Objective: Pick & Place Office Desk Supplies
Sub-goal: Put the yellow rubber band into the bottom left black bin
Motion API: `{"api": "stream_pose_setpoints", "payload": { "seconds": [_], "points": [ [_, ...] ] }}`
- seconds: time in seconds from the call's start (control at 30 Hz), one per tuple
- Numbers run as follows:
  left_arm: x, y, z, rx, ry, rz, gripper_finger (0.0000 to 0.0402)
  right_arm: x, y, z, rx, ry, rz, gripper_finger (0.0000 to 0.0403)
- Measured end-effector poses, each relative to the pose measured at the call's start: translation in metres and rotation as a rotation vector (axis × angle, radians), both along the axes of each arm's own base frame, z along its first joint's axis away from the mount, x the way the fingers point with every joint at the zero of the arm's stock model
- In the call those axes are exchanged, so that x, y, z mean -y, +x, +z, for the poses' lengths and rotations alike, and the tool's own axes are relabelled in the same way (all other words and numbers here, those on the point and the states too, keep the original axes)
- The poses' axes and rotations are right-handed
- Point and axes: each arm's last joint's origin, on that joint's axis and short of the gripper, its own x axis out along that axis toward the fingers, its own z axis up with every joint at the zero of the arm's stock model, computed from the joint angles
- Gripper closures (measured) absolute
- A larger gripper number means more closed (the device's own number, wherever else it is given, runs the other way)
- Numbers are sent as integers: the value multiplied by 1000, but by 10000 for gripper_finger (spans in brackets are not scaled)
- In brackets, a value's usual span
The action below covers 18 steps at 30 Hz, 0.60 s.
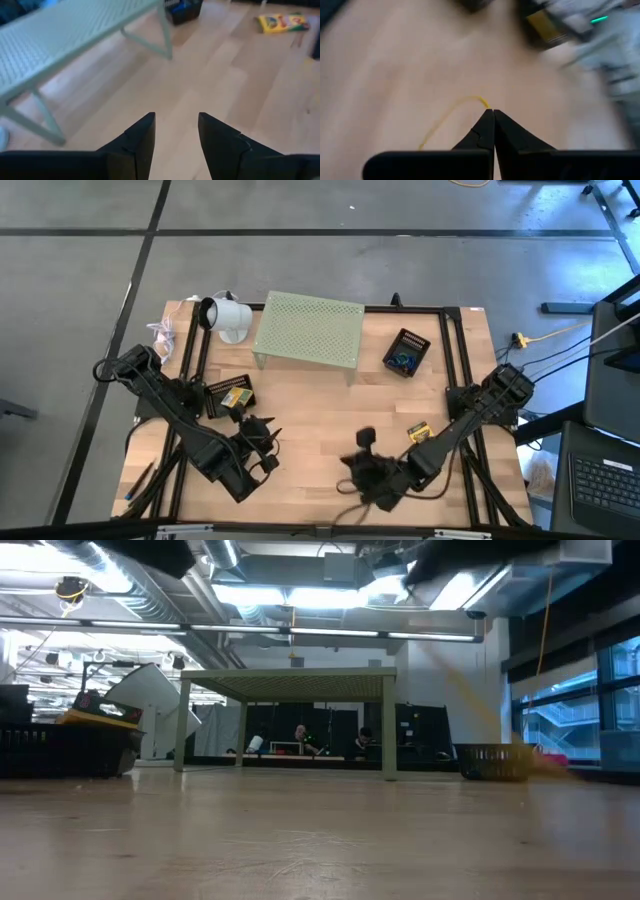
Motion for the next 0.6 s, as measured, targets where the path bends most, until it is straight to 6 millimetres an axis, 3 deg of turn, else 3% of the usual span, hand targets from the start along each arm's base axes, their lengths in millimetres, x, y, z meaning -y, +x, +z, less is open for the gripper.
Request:
{"api": "stream_pose_setpoints", "payload": {
  "seconds": [0.3,0.47,0.6],
  "points": [
    [10,11,4,-13,93,-143,234,12,35,64,147,-236,-90,402],
    [17,18,8,-27,147,-251,204,18,48,94,178,-213,-65,402],
    [23,24,13,-12,205,-313,177,22,55,106,185,-157,-17,403]
  ]
}}
